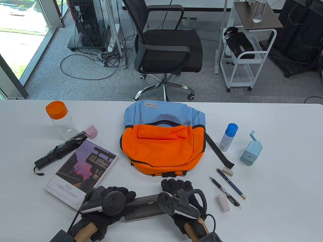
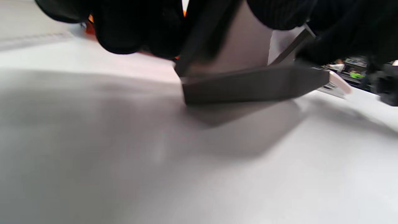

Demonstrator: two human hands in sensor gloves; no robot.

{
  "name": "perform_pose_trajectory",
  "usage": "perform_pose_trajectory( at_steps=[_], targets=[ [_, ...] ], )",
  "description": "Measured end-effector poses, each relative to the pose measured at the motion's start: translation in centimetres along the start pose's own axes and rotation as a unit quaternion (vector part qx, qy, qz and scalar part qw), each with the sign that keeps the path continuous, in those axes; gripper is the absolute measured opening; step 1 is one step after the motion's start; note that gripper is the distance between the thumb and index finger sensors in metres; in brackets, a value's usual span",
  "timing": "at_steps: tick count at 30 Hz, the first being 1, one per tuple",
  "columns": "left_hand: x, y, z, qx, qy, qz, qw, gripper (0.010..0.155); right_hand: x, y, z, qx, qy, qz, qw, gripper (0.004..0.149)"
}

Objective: Pack school bag

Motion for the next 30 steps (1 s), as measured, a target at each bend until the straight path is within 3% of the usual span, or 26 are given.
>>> perform_pose_trajectory(
  at_steps=[2,6,9,12,15,18,22,24,27,30],
  targets=[
    [0.8,-0.4,-1.0,-0.032,-0.002,-0.026,0.999,0.066,0.6,-0.2,-0.7,-0.031,0.000,-0.021,0.999,0.101],
    [2.4,-1.1,-2.4,-0.094,-0.027,-0.065,0.993,0.064,0.6,-0.4,-2.7,-0.085,-0.024,-0.035,0.995,0.102],
    [2.3,-1.2,-3.0,-0.107,0.008,-0.076,0.991,0.066,0.0,-0.4,-2.7,-0.080,-0.052,-0.040,0.995,0.096],
    [1.6,-0.6,-3.6,-0.069,0.011,-0.071,0.995,0.058,-0.3,-0.3,-2.6,-0.076,-0.078,-0.042,0.993,0.090],
    [1.7,1.3,-3.0,0.057,0.051,-0.098,0.992,0.059,-0.4,-0.3,-2.6,-0.079,-0.080,-0.043,0.993,0.087],
    [1.0,3.0,-2.9,0.032,0.199,-0.116,0.973,0.056,-0.4,-0.5,-2.4,-0.083,-0.082,-0.043,0.992,0.085],
    [0.9,3.8,-2.1,-0.010,0.279,-0.161,0.947,0.053,-0.3,-0.5,-2.3,-0.085,-0.079,-0.040,0.992,0.083],
    [0.9,3.9,-2.0,0.008,0.279,-0.168,0.946,0.053,-0.2,-0.6,-2.4,-0.090,-0.072,-0.043,0.992,0.083],
    [1.0,3.3,-3.1,-0.039,0.223,-0.159,0.961,0.051,0.2,-0.7,-2.2,-0.091,-0.047,-0.040,0.994,0.089],
    [1.1,2.7,-3.2,-0.042,0.189,-0.148,0.970,0.051,1.6,-0.8,0.6,-0.060,0.023,-0.057,0.996,0.083]
  ],
)
Point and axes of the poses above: the tracker on the back of each hand, its own x axis roughly to the little-finger side, its own y axis roughly from the wrist to the fingertips, z = x × y, the point moved 5 cm from there along y, roughly from the wrist to the fingertips, and after that the axes turned 8 degrees about x, right-handed, at the moved point
